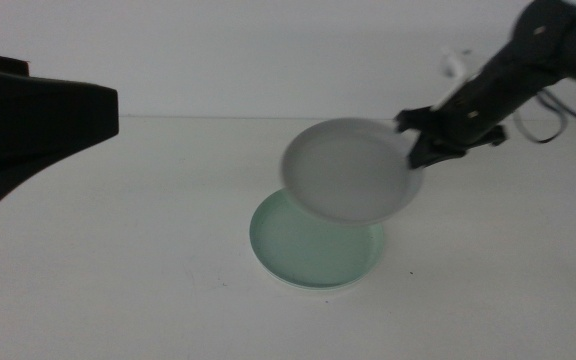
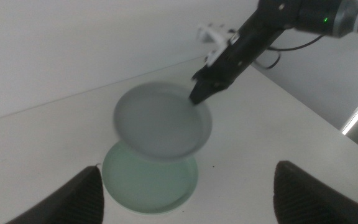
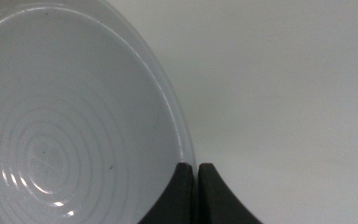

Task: Stack the three bowls on top of each other.

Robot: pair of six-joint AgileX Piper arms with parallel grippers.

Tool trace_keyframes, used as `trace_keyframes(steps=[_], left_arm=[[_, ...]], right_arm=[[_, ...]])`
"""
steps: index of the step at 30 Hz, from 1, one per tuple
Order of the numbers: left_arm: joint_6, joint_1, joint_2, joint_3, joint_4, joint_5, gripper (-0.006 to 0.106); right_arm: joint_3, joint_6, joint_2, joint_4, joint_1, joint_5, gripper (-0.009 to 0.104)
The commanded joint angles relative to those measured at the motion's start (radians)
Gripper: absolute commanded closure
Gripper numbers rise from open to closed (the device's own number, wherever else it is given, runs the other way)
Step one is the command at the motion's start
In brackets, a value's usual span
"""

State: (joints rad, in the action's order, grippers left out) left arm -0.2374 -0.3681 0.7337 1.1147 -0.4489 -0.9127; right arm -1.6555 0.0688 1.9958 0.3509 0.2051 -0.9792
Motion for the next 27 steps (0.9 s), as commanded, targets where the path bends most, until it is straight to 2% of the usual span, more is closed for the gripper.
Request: trace_keyframes(steps=[1,9,22,24,27], left_arm=[[-0.002,0.003,-0.002,-0.005,-0.003,0.013,0.007],[-0.002,0.003,-0.002,-0.005,-0.003,0.013,0.007],[-0.002,0.003,-0.002,-0.005,-0.005,0.013,0.007],[-0.002,0.003,-0.002,-0.005,-0.005,0.013,0.007],[-0.002,0.003,-0.002,-0.005,-0.005,0.013,0.007]], right_arm=[[0.019,0.006,-0.009,0.000,0.053,0.038,0.097],[0.039,-0.029,0.036,-0.008,0.133,0.057,0.097],[0.039,-0.027,0.064,-0.008,0.133,0.025,0.097],[0.039,-0.027,0.064,-0.008,0.133,0.023,0.094],[0.039,-0.027,0.064,-0.008,0.133,0.022,0.082]])
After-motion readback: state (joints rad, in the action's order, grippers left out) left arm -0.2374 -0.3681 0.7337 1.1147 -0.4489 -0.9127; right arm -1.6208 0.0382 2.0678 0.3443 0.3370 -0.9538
